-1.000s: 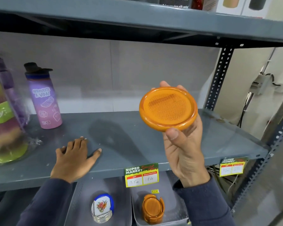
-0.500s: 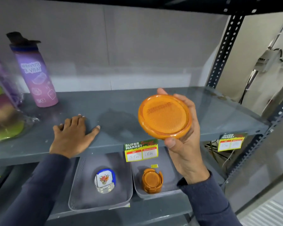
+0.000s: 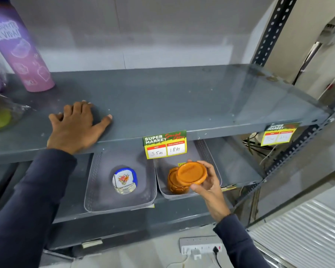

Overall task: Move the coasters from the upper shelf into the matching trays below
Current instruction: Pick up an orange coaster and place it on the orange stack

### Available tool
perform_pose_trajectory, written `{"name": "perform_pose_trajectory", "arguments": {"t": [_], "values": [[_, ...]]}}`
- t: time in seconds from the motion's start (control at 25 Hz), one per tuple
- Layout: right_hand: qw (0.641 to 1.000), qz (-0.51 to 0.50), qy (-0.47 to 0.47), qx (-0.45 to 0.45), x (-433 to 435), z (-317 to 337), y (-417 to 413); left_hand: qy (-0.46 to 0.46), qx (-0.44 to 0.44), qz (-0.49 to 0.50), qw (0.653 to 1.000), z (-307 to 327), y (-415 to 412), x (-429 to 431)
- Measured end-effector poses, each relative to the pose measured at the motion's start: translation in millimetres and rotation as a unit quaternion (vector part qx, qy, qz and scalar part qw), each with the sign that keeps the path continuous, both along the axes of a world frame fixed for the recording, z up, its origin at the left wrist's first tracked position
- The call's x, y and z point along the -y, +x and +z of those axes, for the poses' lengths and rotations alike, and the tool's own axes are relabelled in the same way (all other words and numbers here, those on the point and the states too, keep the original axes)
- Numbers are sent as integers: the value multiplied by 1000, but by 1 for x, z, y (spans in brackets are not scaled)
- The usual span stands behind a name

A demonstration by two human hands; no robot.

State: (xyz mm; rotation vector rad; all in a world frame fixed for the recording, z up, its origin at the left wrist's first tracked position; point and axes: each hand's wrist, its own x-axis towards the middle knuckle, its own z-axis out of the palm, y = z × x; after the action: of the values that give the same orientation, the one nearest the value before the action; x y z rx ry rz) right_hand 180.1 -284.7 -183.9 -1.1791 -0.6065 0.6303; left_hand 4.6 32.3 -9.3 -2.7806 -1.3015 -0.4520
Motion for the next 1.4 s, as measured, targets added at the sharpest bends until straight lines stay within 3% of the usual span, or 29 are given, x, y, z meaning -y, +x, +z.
{"name": "perform_pose_trajectory", "arguments": {"t": [0.32, 0.56, 0.96, 1.2, 1.4], "values": [[966, -29, -245, 70, -32, -52, 41, -2, 9, -4, 1000, 1, -1, 3], [881, -20, -450, 143, -54, -59, 48, 3, 1, -1, 1000, 1, -1, 2], [856, -18, -481, 189, -48, -62, 54, 3, 0, -1, 1000, -1, 0, -1], [800, 4, -520, 298, -50, -60, 48, 3, -4, -1, 1000, -1, 0, -1], [783, 44, -544, 297, -50, -63, 48, 3, -4, -1, 1000, 0, 0, -1]]}}
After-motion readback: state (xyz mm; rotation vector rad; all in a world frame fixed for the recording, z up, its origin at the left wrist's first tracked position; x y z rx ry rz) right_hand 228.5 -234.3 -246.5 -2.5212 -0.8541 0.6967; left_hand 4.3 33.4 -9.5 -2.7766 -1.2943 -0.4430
